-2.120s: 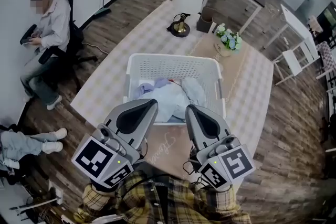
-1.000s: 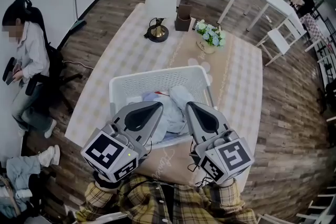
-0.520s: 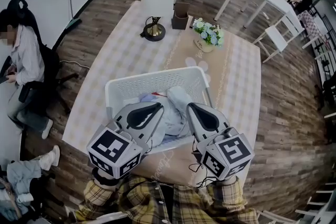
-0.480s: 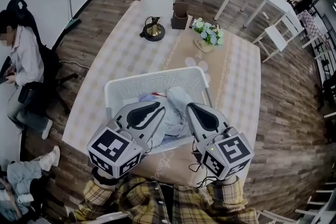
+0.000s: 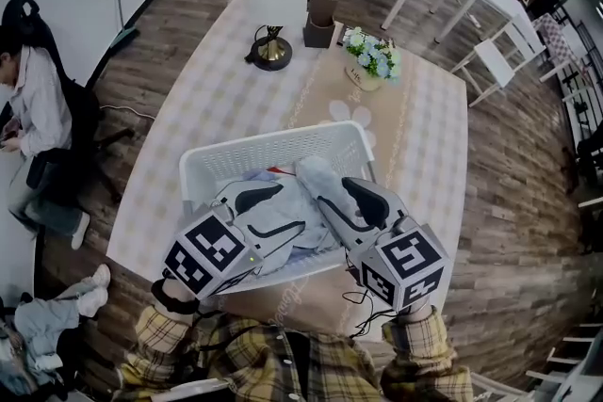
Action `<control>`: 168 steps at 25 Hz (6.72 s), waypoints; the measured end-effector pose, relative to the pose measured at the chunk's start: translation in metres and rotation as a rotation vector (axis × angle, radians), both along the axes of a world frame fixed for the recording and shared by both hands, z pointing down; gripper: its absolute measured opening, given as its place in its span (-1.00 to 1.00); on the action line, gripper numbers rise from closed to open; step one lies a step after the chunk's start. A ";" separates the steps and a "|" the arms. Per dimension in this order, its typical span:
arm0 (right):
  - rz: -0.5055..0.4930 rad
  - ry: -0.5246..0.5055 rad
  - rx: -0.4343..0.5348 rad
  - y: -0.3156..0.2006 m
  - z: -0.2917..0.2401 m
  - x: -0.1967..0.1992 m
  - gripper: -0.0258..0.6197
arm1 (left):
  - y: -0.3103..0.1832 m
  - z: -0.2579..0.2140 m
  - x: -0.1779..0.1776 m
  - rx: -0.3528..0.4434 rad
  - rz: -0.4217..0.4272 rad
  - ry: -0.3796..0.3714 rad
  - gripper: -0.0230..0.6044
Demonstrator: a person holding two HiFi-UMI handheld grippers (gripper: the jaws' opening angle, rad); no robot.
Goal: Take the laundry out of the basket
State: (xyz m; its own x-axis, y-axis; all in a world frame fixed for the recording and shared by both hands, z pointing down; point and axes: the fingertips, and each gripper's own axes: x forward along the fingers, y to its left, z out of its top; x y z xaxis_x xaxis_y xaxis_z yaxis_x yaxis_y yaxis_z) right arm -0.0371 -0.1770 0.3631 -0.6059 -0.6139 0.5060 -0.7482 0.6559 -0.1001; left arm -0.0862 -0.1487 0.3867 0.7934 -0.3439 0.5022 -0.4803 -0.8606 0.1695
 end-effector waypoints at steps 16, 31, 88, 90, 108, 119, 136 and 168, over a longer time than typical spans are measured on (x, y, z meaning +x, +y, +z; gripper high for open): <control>-0.089 0.175 -0.223 -0.020 0.076 -0.015 0.06 | 0.016 0.060 0.009 -0.133 0.385 -0.195 0.41; -0.083 0.342 -0.569 -0.018 0.176 -0.007 0.13 | 0.036 0.112 0.007 -0.266 0.584 -0.357 0.41; 0.081 0.019 -0.352 -0.009 0.039 -0.019 -0.77 | 0.002 -0.005 0.014 -0.125 0.332 -0.013 -0.61; 0.086 -0.006 -0.323 -0.004 0.029 -0.016 -0.77 | 0.005 -0.014 0.016 -0.113 0.319 0.005 -0.62; 0.074 -0.099 -0.110 0.069 -0.058 0.098 -0.77 | 0.073 -0.089 0.130 0.056 0.263 0.021 -0.63; 0.146 -0.117 -0.067 0.122 -0.059 0.220 -0.77 | 0.125 -0.086 0.253 0.105 0.334 0.018 -0.62; 0.250 -0.075 -0.223 0.158 0.032 0.315 -0.77 | 0.159 -0.005 0.344 0.035 0.393 -0.059 -0.63; 0.316 -0.057 -0.438 0.213 0.183 0.319 -0.38 | 0.205 0.156 0.299 -0.201 0.390 -0.274 0.02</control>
